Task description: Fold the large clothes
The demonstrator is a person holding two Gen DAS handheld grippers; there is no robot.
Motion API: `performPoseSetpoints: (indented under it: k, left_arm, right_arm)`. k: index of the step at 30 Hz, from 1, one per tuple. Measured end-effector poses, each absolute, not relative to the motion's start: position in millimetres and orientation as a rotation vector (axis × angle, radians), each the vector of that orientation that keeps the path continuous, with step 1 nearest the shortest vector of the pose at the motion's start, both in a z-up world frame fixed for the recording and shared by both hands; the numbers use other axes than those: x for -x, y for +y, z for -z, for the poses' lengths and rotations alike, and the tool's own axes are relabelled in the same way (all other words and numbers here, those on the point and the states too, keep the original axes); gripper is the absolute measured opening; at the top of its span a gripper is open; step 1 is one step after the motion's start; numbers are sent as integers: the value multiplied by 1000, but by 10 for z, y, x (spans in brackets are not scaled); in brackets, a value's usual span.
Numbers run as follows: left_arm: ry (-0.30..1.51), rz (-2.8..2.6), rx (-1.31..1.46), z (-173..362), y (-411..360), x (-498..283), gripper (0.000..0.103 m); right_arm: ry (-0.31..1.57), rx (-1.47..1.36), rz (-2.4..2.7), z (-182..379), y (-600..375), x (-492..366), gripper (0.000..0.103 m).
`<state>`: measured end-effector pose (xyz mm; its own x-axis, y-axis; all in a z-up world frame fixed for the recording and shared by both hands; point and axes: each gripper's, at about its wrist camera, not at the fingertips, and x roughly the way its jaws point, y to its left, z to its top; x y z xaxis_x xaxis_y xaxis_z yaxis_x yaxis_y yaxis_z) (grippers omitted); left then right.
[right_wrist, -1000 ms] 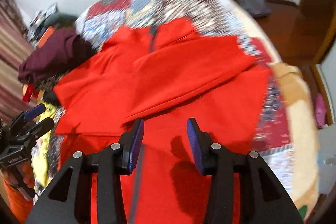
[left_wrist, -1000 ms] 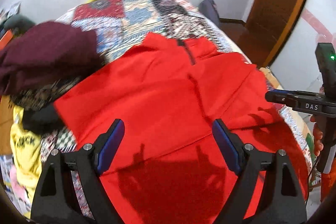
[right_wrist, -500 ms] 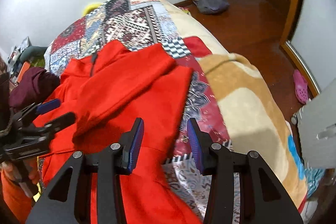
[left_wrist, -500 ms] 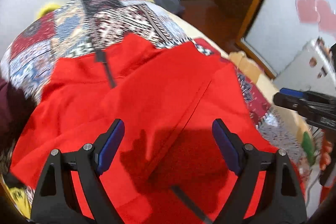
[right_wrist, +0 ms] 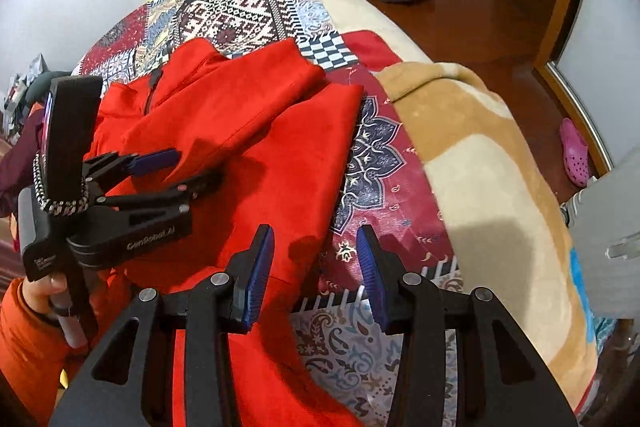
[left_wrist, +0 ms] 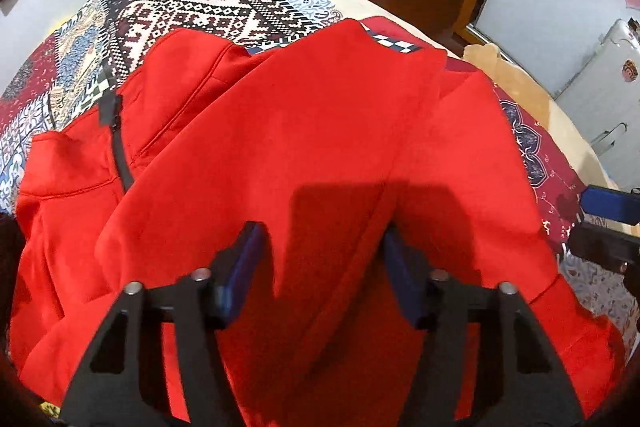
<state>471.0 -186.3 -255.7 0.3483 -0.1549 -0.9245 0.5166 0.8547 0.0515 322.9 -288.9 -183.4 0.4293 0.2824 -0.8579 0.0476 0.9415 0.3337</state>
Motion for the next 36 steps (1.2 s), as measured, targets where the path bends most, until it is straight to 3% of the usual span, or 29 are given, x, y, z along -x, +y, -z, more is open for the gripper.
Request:
performPoseSetpoints:
  k: [1, 3, 5, 15, 21, 26, 30, 36]
  left_arm:
    - [1124, 450, -373, 2548, -1853, -4706, 42]
    - [1121, 465, -356, 2509, -1810, -4710, 14]
    - [1122, 487, -309, 2426, -1729, -4715, 3]
    - [900, 432, -158, 1293, -956, -4482, 3]
    - [841, 317, -133, 991, -337, -4213, 3]
    - [885, 214, -67, 1171, 179, -3996, 3]
    - [954, 151, 30, 1499, 579, -3826, 3]
    - [1072, 67, 37, 2049, 843, -3596, 3]
  right_arm:
    - [1129, -329, -152, 1844, -2878, -3235, 39]
    - [1137, -320, -155, 1855, -2835, -3245, 39]
    - [1142, -306, -160, 1861, -2790, -3247, 39]
    - [1147, -265, -194, 1810, -2553, -3241, 39]
    - [1181, -225, -206, 1911, -2371, -3286, 39]
    - [1227, -155, -197, 2071, -2254, -3325, 39]
    - [1217, -128, -212, 2083, -2210, -3301, 48]
    - [1210, -88, -199, 2097, -2154, -3289, 51]
